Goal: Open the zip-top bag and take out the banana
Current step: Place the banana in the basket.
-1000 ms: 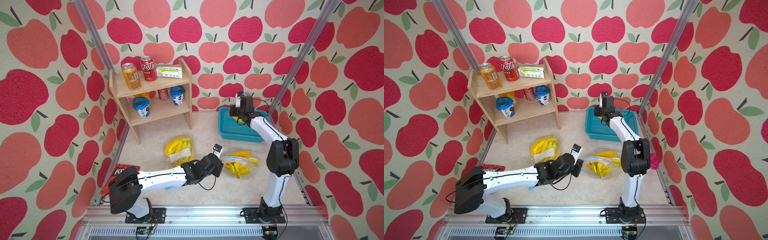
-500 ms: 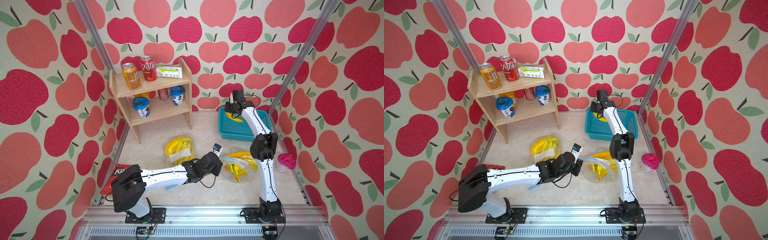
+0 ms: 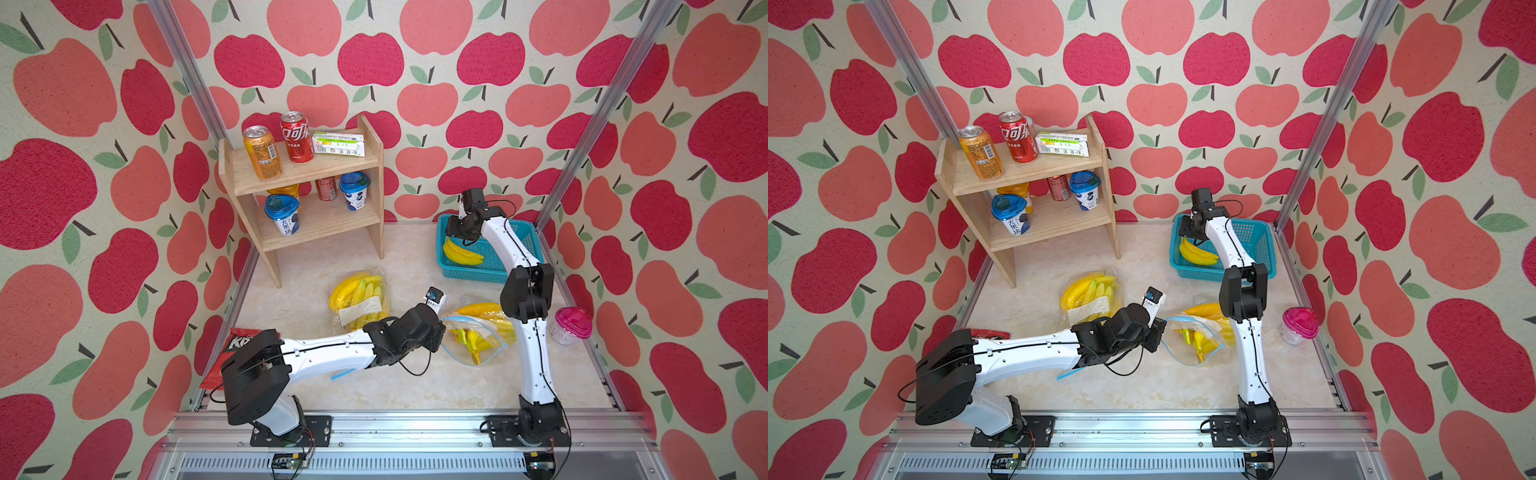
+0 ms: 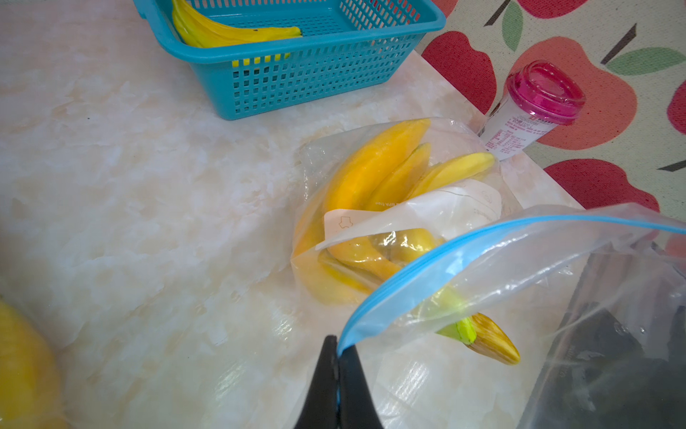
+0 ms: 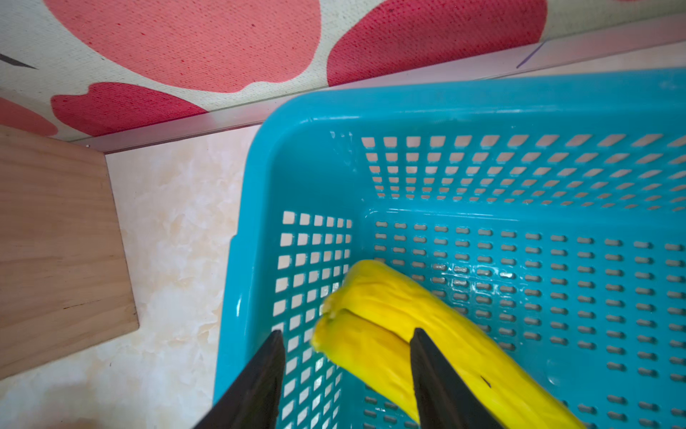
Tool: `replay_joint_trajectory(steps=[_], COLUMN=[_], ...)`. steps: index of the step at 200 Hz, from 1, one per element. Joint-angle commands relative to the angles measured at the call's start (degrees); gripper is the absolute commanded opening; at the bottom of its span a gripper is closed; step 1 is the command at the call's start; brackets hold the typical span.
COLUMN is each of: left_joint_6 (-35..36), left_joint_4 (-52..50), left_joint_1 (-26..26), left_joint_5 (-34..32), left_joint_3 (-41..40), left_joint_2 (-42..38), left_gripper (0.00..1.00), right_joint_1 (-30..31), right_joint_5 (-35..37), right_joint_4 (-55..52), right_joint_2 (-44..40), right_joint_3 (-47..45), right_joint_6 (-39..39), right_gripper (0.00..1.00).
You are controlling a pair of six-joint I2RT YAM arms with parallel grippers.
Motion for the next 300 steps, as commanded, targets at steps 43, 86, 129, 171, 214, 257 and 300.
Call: replay_joint_trajectory(steps=[43, 86, 129, 171, 214, 257, 300], left_joint_6=[1.67, 2.03, 2.05, 1.69, 1.79, 1.43, 1.06], left_joint_4=[1.57, 2.25, 2.35, 2.21, 1.19, 0.95, 2.98], left_joint_1=[-0.47, -0.48, -0.5, -0.48, -0.4, 0.29, 0.34], left_joint_5=[1.15, 2.84, 3.86, 4.32, 4.68, 4.54, 5.71], left_joint_3=[1.12, 1.83, 1.74, 1.75, 2.09, 1.4, 0.1], left_joint_2=[-0.28, 0.5, 0.99, 1.01, 1.2, 0.48, -0.4], left_gripper=[0.0, 0.0, 0.0, 0.0, 0.0, 0.0, 0.0], right_joint_1=[3.87, 16.67, 34.24, 54.28, 61.81, 67.31, 67.32], right_joint_5=[6.65, 14.94, 23.36, 39.36, 45.77, 52.38, 48.63], right_joint_4=[12.18, 16.89, 8.1, -10.19, -14.34, -13.32, -26.54], right_joint_2=[-33.7, -63.07, -81.27, -75.81, -79.66, -88.18, -91.21], right_joint_3=[-23.16, -50.46, -67.1, -67.58, -74.33, -74.57, -71.35], right_joint_6=[-5.14, -9.47, 2.23, 17.32, 31.0, 32.88, 42.81], right_gripper=[0.78, 0.77, 0.68, 0.6, 0.5, 0.55, 0.57])
